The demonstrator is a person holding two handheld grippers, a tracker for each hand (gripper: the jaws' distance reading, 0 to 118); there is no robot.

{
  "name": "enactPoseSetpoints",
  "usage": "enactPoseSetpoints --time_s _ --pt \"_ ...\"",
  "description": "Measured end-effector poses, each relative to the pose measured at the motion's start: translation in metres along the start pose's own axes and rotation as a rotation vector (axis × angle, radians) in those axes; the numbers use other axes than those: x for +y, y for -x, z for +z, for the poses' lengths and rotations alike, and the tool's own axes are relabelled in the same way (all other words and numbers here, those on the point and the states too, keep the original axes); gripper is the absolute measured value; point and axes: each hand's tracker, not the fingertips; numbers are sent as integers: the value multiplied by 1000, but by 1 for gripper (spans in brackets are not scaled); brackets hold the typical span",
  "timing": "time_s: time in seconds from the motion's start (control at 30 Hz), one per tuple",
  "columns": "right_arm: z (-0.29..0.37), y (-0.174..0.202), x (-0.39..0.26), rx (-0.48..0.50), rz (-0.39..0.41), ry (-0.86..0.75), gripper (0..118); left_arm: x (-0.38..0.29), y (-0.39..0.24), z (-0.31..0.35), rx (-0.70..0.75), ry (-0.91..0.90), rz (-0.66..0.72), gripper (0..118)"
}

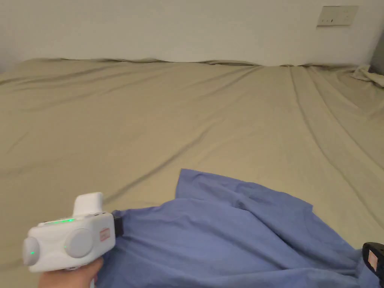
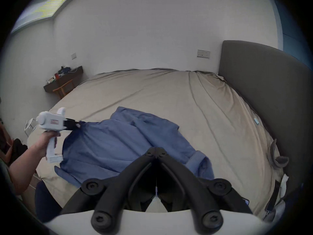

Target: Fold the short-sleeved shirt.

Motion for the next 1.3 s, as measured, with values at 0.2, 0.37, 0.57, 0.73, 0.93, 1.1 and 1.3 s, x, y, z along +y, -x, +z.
enactPoseSetpoints --time_s 0.2,0.37,0.57,0.73,0.93,1.1,1.3 --pt "-17 -66 13 -133 49 22 73 17 -12 107 -172 -147 18 1" --pt "-49 -91 -5 -191 153 164 118 19 -19 146 -208 -157 47 1" --pt "-117 -93 -35 -136 72 344 102 18 -14 150 -207 -153 79 1" --pt "-113 -83 -28 -105 -3 288 5 17 -9 150 -219 -142 102 1" --pt "-32 -66 29 -73 124 14 4 52 -5 193 -312 -263 186 1" --pt "35 -59 107 -206 250 -227 4 107 3 257 -283 -503 276 1" --pt "70 -60 197 -281 207 -366 4 163 3 295 -185 -675 354 1"
